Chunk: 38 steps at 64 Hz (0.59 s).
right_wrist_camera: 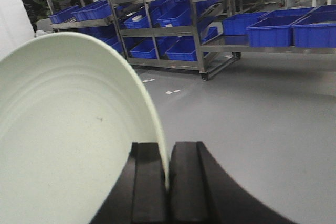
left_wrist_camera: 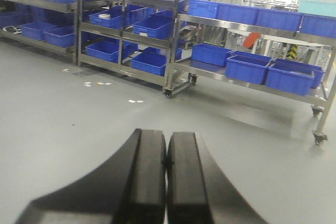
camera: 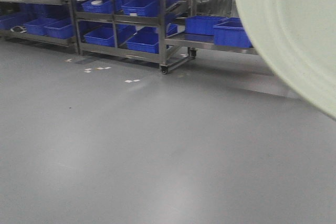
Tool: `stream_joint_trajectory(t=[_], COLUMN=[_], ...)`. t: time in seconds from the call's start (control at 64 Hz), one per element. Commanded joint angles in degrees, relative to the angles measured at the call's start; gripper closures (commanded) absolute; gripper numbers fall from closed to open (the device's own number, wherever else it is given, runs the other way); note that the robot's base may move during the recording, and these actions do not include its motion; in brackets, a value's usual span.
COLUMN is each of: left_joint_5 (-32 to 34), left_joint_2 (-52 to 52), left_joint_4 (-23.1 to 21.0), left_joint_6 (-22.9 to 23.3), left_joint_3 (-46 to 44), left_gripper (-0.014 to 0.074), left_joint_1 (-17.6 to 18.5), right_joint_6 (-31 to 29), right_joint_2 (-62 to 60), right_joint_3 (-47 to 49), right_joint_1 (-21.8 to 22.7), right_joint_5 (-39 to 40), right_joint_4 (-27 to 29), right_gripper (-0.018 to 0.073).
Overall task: Place green plate on second shelf with right arm
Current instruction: 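Drive the base toward the blue-bin shelving, plate held in right gripper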
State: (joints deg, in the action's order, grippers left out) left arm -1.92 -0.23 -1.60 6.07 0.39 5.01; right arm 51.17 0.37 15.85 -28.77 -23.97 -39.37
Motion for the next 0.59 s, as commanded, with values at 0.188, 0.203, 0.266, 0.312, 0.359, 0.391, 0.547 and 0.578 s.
stream_joint_trajectory(t=[0.188, 0.203, 0.266, 0.312, 0.359, 0.391, 0.547, 0.578], left_joint_5=[5.14, 5.14, 5.14, 5.14, 5.14, 5.14, 5.14, 5.14], left_joint_2=[-0.93, -0.93, -0.93, -0.93, -0.93, -0.93, -0.93, -0.93], left_joint_4=[-0.47, -0.47, -0.47, -0.47, -0.47, -0.47, -0.47, -0.47], left_joint_6=[0.19, 0.19, 0.19, 0.19, 0.19, 0.19, 0.19, 0.19], left_joint_3=[2.34, 2.34, 2.34, 2.34, 2.34, 2.34, 2.34, 2.34], left_gripper=[0.0466, 0.0466, 0.0466, 0.0466, 0.0466, 0.0466, 0.0466, 0.0466], left_joint_1=[0.17, 0.17, 0.17, 0.17, 0.17, 0.17, 0.17, 0.17], right_joint_6=[0.28, 0.28, 0.28, 0.28, 0.28, 0.28, 0.28, 0.28], right_joint_2=[0.73, 0.73, 0.73, 0.73, 0.73, 0.73, 0.73, 0.73], right_joint_3=[1.77, 1.77, 1.77, 1.77, 1.77, 1.77, 1.77, 1.77], right_joint_1=[0.14, 0.14, 0.14, 0.14, 0.14, 0.14, 0.14, 0.14], right_joint_5=[5.18, 5.18, 5.18, 5.18, 5.18, 5.18, 5.18, 5.18], right_joint_4=[-1.53, -1.53, -1.53, -1.53, -1.53, -1.53, -1.53, -1.53], right_gripper=[0.0510, 0.0510, 0.0510, 0.0510, 0.0510, 0.0510, 0.0510, 0.0510])
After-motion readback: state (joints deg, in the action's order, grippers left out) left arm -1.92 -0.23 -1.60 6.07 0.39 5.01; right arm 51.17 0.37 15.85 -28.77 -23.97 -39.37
